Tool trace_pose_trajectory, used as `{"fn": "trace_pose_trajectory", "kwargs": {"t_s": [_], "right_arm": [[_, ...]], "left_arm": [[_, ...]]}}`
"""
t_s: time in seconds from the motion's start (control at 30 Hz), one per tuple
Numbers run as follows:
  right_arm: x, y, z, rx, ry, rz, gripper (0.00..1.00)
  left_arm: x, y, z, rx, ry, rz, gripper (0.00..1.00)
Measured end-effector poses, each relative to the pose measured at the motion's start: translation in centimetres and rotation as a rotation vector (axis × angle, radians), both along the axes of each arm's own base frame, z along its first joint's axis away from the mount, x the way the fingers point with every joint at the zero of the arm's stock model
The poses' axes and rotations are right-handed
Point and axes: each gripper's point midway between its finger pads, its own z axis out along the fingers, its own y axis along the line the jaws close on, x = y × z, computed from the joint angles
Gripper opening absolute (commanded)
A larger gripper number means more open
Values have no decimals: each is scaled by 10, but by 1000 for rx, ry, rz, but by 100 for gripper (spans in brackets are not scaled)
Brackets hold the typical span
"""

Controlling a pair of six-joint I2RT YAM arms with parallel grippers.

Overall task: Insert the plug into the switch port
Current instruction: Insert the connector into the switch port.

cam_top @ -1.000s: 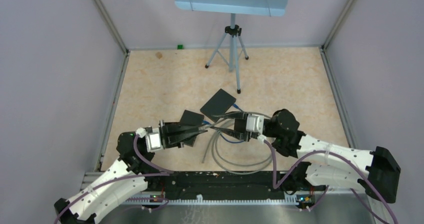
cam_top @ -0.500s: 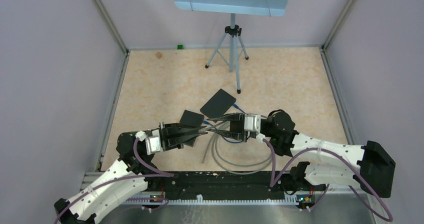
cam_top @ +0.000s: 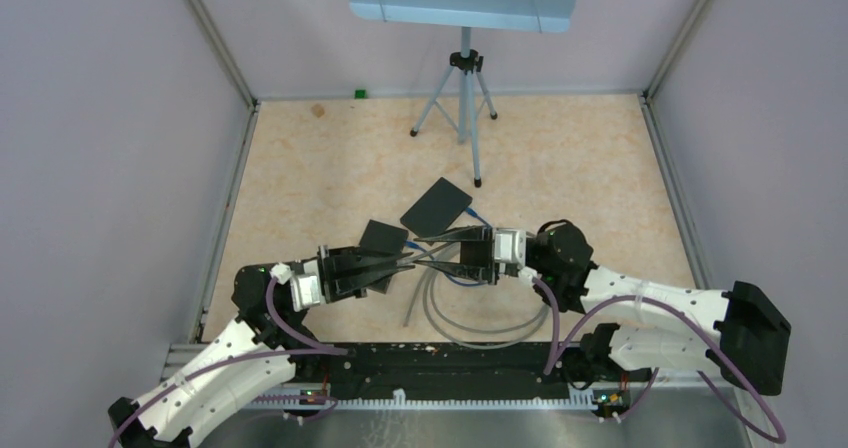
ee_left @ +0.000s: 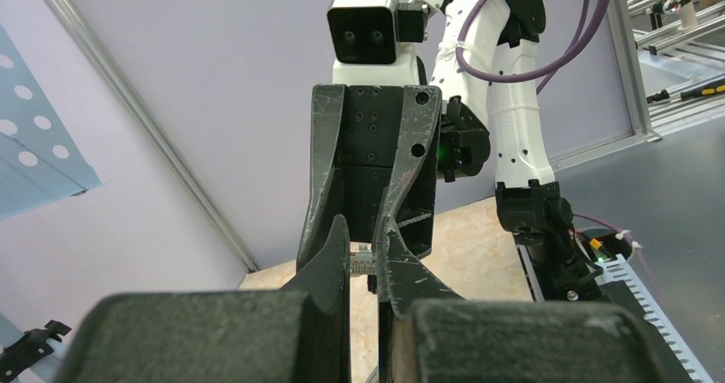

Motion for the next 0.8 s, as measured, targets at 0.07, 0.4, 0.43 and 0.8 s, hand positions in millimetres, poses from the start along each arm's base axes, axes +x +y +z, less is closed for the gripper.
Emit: {"fn": "trace_pose_trajectory", "kwargs": {"t_s": [0.07, 0.4, 0.43, 0.8], "right_arm": [[-2, -1, 2, 9, -2, 7, 34], [-4, 1, 2, 12, -4, 28, 30], [-4, 2, 2, 13, -6, 31, 28], [-10, 3, 0, 8, -8, 60, 12]], "left_arm": [[0, 0, 0, 1, 1, 0, 0], [1, -1, -2, 6, 7, 0, 0], [1, -1, -2, 7, 7, 0, 0], [1, 0, -2, 6, 6, 1, 0]]}}
